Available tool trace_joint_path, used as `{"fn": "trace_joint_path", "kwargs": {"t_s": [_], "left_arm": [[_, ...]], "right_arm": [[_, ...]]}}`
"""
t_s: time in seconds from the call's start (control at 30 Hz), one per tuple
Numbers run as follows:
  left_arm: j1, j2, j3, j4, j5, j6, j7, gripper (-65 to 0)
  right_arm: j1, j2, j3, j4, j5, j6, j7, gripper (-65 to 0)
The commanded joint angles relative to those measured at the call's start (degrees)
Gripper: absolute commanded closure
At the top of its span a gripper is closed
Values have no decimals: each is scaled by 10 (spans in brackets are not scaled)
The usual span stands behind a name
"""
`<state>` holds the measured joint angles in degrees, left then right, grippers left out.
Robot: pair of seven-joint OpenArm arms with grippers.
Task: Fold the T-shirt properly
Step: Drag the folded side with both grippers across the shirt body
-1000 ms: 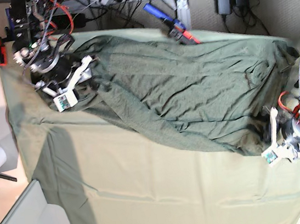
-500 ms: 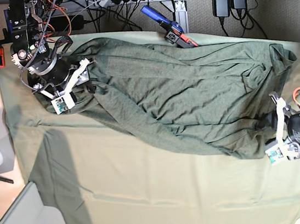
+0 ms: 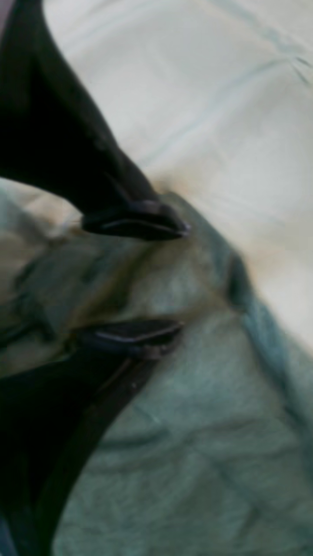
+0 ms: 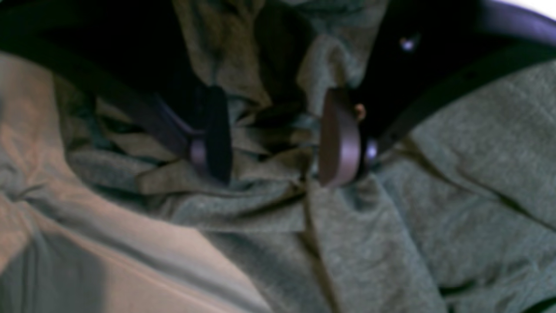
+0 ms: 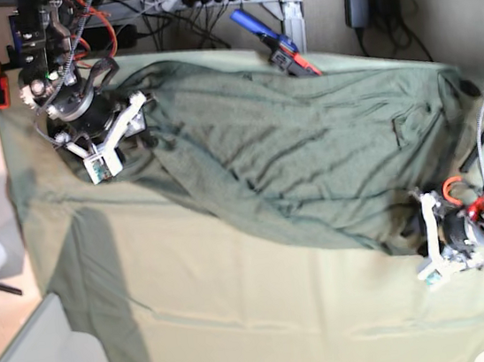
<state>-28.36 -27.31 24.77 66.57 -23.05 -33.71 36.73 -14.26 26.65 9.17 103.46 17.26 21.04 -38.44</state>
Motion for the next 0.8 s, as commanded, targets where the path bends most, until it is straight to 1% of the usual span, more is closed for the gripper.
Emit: {"fn": "trace_joint_path", "kwargs": {"t_s": [0.0,0.1,0.2,0.63,0.67,0.7,0.77], "left_arm": [[-27,-5,-7,-12,-4,0,-10,-333],[-40,-4,-7,-48,-2,0,-13,-333],[-38,-7,-7,-49,11,0,-14,-333],[-18,-4,-7,-49,11,0,-3,-326],[-16,-4,-7,-49,10,0,-3,-299],[-13,-4,-7,-49,10,0,-3,-253],[-10,-3,-7,-49,10,0,-6,-128]], "right_arm": [[5,8,6,8,3,2,9,-321],[5,8,6,8,8,2,9,-321],[6,8,6,8,11,2,9,-321],[5,8,6,8,12,2,9,-321],[5,8,6,8,12,2,9,-321],[5,8,6,8,12,2,9,-321],[5,8,6,8,12,2,9,-321]]}}
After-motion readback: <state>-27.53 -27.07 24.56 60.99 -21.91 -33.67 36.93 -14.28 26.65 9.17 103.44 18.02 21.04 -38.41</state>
